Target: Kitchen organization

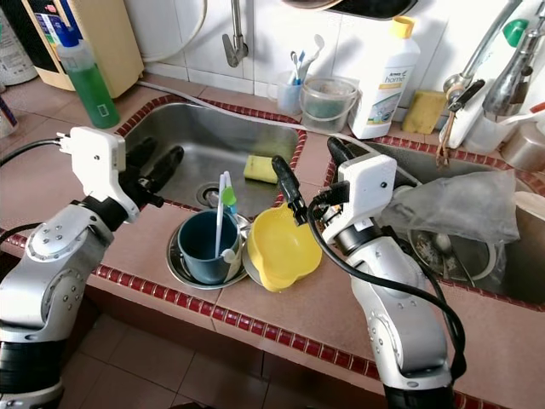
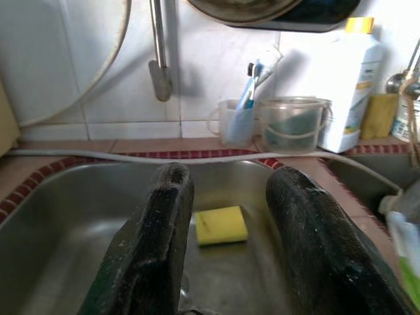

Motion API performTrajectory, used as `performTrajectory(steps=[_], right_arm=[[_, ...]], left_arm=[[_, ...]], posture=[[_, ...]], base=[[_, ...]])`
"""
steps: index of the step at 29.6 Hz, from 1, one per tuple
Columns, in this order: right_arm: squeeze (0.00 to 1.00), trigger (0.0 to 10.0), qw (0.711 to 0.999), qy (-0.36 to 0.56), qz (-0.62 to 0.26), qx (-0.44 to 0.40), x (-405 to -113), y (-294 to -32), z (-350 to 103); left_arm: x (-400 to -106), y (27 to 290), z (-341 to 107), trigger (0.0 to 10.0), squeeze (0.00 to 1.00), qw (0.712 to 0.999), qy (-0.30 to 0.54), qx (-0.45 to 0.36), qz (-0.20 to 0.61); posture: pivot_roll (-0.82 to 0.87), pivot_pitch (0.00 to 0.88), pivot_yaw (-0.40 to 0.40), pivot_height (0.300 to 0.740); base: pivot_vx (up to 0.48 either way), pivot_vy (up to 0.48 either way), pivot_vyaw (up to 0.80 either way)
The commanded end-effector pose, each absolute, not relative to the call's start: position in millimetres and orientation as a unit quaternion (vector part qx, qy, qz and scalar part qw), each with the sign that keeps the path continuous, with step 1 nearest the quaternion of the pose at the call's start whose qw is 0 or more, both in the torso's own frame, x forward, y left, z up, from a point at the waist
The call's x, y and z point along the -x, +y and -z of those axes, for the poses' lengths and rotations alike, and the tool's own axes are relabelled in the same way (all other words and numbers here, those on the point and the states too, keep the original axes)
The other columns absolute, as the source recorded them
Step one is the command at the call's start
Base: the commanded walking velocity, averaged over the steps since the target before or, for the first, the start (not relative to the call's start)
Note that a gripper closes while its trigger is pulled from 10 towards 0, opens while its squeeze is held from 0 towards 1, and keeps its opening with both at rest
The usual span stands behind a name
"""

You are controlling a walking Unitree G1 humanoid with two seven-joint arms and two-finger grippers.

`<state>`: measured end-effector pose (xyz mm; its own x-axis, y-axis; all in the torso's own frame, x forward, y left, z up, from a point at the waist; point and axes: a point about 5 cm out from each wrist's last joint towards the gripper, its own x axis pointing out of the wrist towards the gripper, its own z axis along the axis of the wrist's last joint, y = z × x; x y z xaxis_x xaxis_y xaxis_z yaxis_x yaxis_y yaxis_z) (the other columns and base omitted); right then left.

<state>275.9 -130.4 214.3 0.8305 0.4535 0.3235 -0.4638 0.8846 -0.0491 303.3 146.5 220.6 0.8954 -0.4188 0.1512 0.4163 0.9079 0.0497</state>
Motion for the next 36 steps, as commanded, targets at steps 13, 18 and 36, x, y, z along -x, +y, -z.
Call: performTrajectory(steps=[13, 18, 36], right_arm=[[0.00, 10.0, 0.947, -0.131, -0.292, -0.005, -261.9, -129.9, -199.4], [0.00, 10.0, 0.944, -0.122, -0.306, -0.001, -258.7, -129.3, -196.2], [0.00, 10.0, 0.939, -0.096, -0.330, 0.000, -243.2, -127.7, -190.5]], left_arm=[[-274.7, 130.3, -213.0, 10.0, 0.00, 0.954, -0.049, -0.005, 0.295], [-271.1, 127.4, -210.7, 10.0, 0.00, 0.951, -0.037, -0.005, 0.308], [-269.5, 106.0, -196.9, 10.0, 0.00, 0.939, 0.011, 0.008, 0.343]], posture=[[-0.06, 0.038, 0.000, 0.740], [-0.07, 0.045, -0.001, 0.740], [-0.11, 0.083, 0.021, 0.740]], base=[[0.000, 0.000, 0.00], [0.000, 0.000, 0.00], [0.000, 0.000, 0.00]])
